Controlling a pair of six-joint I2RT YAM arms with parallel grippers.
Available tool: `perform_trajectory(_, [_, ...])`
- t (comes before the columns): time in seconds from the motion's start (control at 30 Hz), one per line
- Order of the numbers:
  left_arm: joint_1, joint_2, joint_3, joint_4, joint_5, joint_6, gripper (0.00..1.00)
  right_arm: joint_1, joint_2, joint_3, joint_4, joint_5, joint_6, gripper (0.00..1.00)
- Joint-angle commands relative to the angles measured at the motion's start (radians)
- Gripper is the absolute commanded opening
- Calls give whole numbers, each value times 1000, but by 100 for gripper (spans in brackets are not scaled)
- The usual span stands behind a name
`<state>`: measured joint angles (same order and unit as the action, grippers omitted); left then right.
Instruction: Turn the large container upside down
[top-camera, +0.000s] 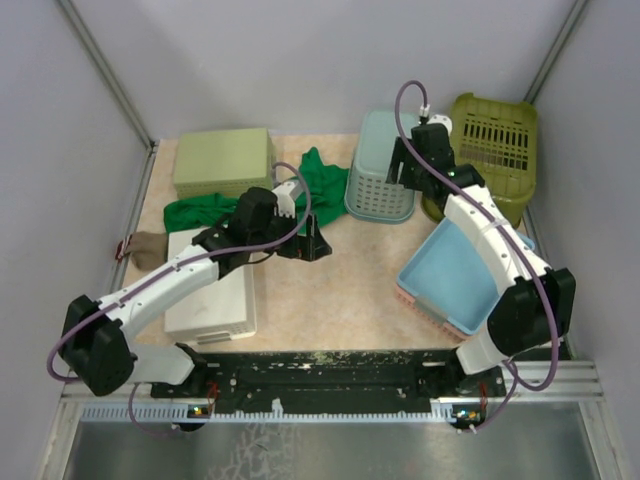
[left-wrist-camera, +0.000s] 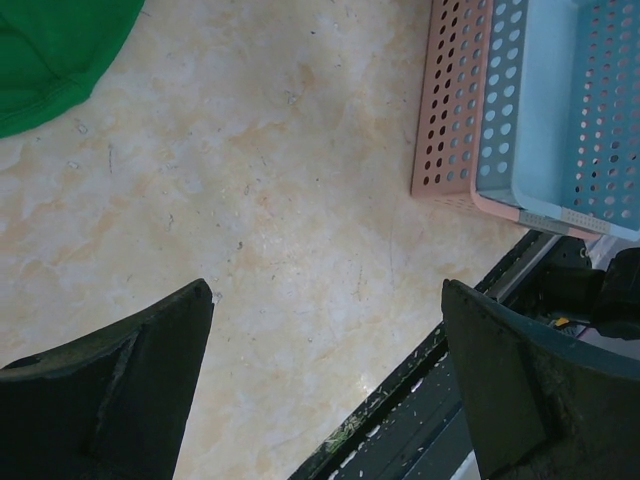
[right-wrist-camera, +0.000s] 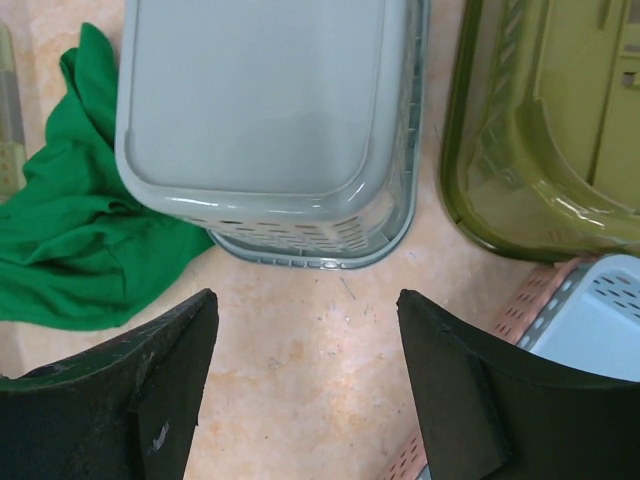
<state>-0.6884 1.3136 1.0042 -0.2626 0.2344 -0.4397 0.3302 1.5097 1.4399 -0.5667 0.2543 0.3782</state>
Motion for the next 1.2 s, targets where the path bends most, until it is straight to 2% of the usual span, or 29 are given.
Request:
perform_trajectory(0.0, [0,25,-20,14,-38,19,100,-7,-100,-57,26,-85,-6,72])
perform_trajectory(0.13, [0,70,-1,-1,-23,29,100,-8,-263,-208,-3,-87,14,71])
perform_trajectory(0.33, [-7,161,33,18,-5,35,100,-7,-528,-353,-178,137,98,72])
perform_trajectory(0.4, [-17,195,46,29,14,79,100,-6,-582,-393,-245,220,145,73])
perform_trajectory(0.5, [-22,244,74,-2,-42,115,100,-9,-628,-442,-312,298,201,74])
perform_trajectory(0.6, [-22,262,76,7,-71,128,100,-34,-619,-470,-287,247,230,75])
perform_trajectory(0.73, [-22,281,86,7,-71,127,100,-98,-551,-474,-160,46,259,75])
perform_trajectory(0.87, [-20,343,162,-86,-159,91,100,-121,-449,-467,-39,-54,286,74])
perform_trajectory(0.93, [-20,370,211,-132,-176,69,100,-122,-390,-454,-32,-51,289,74])
perform_trajectory(1.03, [-20,355,208,-120,-160,58,100,-122,-317,-441,-50,-13,290,71])
perform_trajectory(1.1, [-20,341,188,-97,-151,64,100,-122,-293,-451,-45,9,291,67])
perform_trajectory(1.17, [-20,334,177,-98,-154,63,100,-124,-285,-469,-29,22,292,57])
